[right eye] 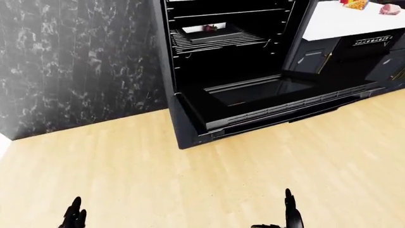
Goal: Close the oven door.
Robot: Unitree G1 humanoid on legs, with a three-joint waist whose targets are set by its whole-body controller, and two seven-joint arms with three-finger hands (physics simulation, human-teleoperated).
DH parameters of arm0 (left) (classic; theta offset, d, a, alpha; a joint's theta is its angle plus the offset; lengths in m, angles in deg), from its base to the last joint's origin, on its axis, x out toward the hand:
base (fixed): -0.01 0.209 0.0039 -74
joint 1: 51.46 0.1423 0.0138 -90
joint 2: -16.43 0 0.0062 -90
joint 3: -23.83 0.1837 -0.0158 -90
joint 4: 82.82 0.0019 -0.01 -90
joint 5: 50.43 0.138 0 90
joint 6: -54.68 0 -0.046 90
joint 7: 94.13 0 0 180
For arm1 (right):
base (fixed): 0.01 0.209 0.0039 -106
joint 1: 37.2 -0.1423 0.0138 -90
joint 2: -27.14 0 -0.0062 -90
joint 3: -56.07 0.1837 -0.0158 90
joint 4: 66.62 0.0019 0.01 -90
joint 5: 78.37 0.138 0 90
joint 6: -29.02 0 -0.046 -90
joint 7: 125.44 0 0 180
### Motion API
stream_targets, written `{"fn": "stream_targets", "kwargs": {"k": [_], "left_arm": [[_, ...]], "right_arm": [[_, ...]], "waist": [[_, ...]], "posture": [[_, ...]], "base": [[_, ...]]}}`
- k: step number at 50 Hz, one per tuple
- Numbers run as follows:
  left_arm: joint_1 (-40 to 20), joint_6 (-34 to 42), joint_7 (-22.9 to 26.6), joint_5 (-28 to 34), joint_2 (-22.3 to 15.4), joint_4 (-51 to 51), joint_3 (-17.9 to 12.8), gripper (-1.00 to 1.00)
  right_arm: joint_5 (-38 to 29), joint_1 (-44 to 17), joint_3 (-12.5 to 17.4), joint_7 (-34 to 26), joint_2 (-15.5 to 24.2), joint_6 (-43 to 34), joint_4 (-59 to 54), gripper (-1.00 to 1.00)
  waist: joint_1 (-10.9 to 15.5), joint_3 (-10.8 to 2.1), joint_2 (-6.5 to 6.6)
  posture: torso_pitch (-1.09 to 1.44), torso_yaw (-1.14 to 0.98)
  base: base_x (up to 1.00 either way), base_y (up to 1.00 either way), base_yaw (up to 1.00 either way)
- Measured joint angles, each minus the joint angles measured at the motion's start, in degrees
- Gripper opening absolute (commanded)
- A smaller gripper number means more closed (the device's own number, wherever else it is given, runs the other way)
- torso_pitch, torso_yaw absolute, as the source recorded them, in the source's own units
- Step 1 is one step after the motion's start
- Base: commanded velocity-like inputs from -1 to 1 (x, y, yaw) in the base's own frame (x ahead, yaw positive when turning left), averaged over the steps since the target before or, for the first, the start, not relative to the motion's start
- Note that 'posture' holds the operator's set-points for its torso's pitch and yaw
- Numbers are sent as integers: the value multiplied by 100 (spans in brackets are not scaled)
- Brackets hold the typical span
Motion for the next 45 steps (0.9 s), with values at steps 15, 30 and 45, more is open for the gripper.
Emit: {"fn": "stream_targets", "kwargs": {"k": [15,30,45], "left_arm": [[62,-74,-13,5,-113,-55,-108,100],[67,-71,6,40,-83,-26,-91,100],[46,-97,2,54,-52,-40,-77,100]], "right_arm": [[-171,-68,-7,-128,-122,-69,-30,100],[-122,-114,124,-188,0,28,20,100],[-176,-80,184,-287,16,-25,-27,100]], "waist": [[149,-17,659],[211,91,243],[152,-60,315]], "posture": [[0,0],[0,0],[0,0]], "base": [[0,45,0],[0,14,0],[2,0,0]]}}
